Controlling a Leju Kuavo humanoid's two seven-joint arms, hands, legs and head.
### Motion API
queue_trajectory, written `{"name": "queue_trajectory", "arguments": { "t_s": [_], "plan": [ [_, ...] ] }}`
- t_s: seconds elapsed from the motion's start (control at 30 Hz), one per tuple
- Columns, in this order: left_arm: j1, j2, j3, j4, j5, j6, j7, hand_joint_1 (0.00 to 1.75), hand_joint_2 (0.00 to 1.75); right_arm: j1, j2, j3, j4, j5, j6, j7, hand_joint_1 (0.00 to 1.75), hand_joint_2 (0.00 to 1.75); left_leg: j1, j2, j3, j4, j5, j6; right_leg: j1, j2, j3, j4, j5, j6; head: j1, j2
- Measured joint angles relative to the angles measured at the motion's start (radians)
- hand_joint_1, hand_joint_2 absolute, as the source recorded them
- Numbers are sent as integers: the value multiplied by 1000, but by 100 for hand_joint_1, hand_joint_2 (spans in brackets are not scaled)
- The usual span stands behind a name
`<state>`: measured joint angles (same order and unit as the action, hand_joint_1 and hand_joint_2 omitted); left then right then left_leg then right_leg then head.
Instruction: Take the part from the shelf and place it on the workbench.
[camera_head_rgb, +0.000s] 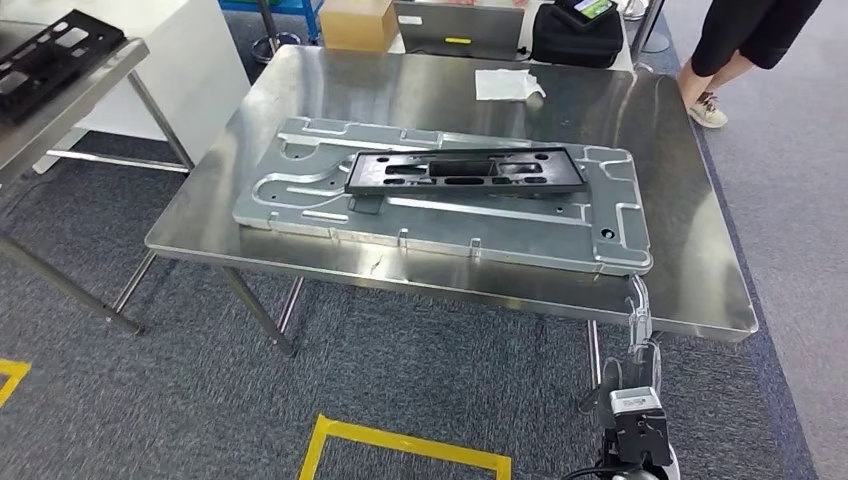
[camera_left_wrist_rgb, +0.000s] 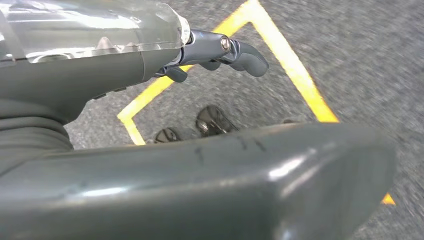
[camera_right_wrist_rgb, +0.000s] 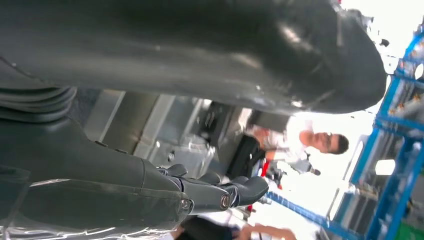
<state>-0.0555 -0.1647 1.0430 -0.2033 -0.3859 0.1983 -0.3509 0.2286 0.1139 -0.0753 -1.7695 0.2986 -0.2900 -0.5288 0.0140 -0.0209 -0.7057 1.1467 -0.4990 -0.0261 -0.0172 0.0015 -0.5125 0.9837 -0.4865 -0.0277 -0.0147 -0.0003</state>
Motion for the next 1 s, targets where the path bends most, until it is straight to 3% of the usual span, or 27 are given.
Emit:
{"name": "queue_trajectory", "arguments": {
  "t_s": [0.03,0.07,0.1,0.13,0.2,0.27,0.3,0.33,0.37,0.4,0.43,0.5,0.53,0.57,0.6,0.63,0.7,0.77,0.8,0.87,0.9,0.93,1.0],
  "plan": [
    [0,0,0,0,0,0,0,0,0,0,2,1,3,8,1,2,0,0,2,7,-14,69,-41,-5,2,-14,-13,1,10,-1,0,0],
    [-1,-1,1,0,0,-1,0,0,0,-1,4,3,8,18,1,5,0,0,4,11,-19,125,-58,-10,3,-29,-28,3,20,0,0,0],
    [-1,-1,1,0,1,-2,0,0,0,-4,5,6,13,29,1,9,0,0,5,13,-10,154,-51,-13,5,-42,-43,6,29,1,0,0],
    [-1,-1,1,0,1,-3,0,0,0,-8,7,10,19,39,2,13,0,0,6,16,15,147,-26,-14,6,-55,-58,10,37,3,0,0],
    [-3,-2,2,0,1,-4,0,0,0,-20,10,18,33,53,1,19,0,0,4,42,121,31,11,-10,8,-77,-83,18,52,9,0,0],
    [-7,-1,2,-1,0,-6,1,0,0,-32,12,24,50,62,-1,21,0,0,-4,78,230,-119,-5,3,10,-98,-94,23,66,20,0,0],
    [-8,-1,3,-2,0,-6,1,0,0,-37,12,26,59,64,-2,22,0,0,-10,87,256,-164,-17,10,10,-109,-96,23,73,26,0,0],
    [-8,-1,4,-2,0,-7,1,0,0,-42,12,28,69,66,-2,23,0,0,-14,81,258,-183,-18,18,8,-121,-96,22,81,33,0,0],
    [-7,-2,6,-2,0,-7,2,0,0,-47,13,31,78,66,-2,23,0,0,-12,73,250,-187,-9,28,7,-128,-99,20,86,39,0,0],
    [-5,-2,8,-2,0,-7,2,0,0,-51,13,32,87,67,-2,23,0,0,-11,65,242,-192,3,37,4,-117,-103,25,77,45,0,0],
    [-5,-2,10,-2,1,-7,2,0,0,-53,14,33,95,67,-3,24,0,0,-9,57,232,-196,17,47,2,-94,-112,46,50,50,0,0],
    [-6,-3,14,-2,2,-6,2,0,0,-55,14,34,111,67,-3,24,0,0,-8,42,205,-196,42,60,-1,-33,-142,141,-45,57,0,0],
    [-6,-3,15,-2,2,-5,2,0,0,-54,14,34,118,67,-3,24,0,0,-9,33,189,-193,53,63,-2,-16,-158,206,-88,58,0,0],
    [-6,-3,16,-2,3,-5,2,0,0,-55,14,34,124,68,-3,24,0,0,-11,23,171,-189,64,63,-2,-9,-167,261,-112,59,0,0],
    [-6,-3,17,-2,4,-4,2,0,0,-55,14,34,131,70,-2,25,0,0,-11,12,153,-184,74,62,-2,-6,-163,290,-114,59,0,0],
    [-5,-4,18,-2,5,-3,2,0,0,-57,14,34,137,73,-2,25,0,0,-11,0,135,-177,83,59,-3,-4,-142,283,-95,59,0,0],
    [-6,-6,19,-2,10,3,2,0,0,-68,14,38,153,81,0,27,0,0,-8,-21,100,-160,98,51,-7,17,-54,174,-50,58,0,0],
    [-8,-8,22,-2,14,10,1,0,0,-83,14,45,177,92,2,31,0,0,-8,-40,75,-144,112,38,-10,61,24,52,-49,54,0,0],
    [-8,-9,24,-2,16,14,0,0,0,-91,14,50,192,98,3,33,0,0,-9,-49,66,-140,120,32,-9,76,39,23,-57,51,0,0],
    [-7,-10,28,-2,18,22,-1,0,0,-109,15,62,230,119,4,38,0,0,-9,-66,55,-142,138,18,-6,62,34,17,-52,38,-1,0],
    [-6,-11,31,-2,19,27,-1,0,0,-123,15,70,252,134,2,41,0,0,-8,-61,48,-137,135,13,-7,50,27,16,-45,28,-1,0],
    [-6,-12,33,-2,19,34,-2,0,0,-137,16,79,275,154,0,47,0,0,-6,-47,37,-121,117,9,-7,39,18,14,-37,16,-1,0],
    [-7,-13,39,-2,19,47,-6,0,0,-165,18,97,333,210,-15,68,0,0,-4,-7,6,-33,33,3,-5,13,-1,12,-20,2,-2,0]
  ]
}}
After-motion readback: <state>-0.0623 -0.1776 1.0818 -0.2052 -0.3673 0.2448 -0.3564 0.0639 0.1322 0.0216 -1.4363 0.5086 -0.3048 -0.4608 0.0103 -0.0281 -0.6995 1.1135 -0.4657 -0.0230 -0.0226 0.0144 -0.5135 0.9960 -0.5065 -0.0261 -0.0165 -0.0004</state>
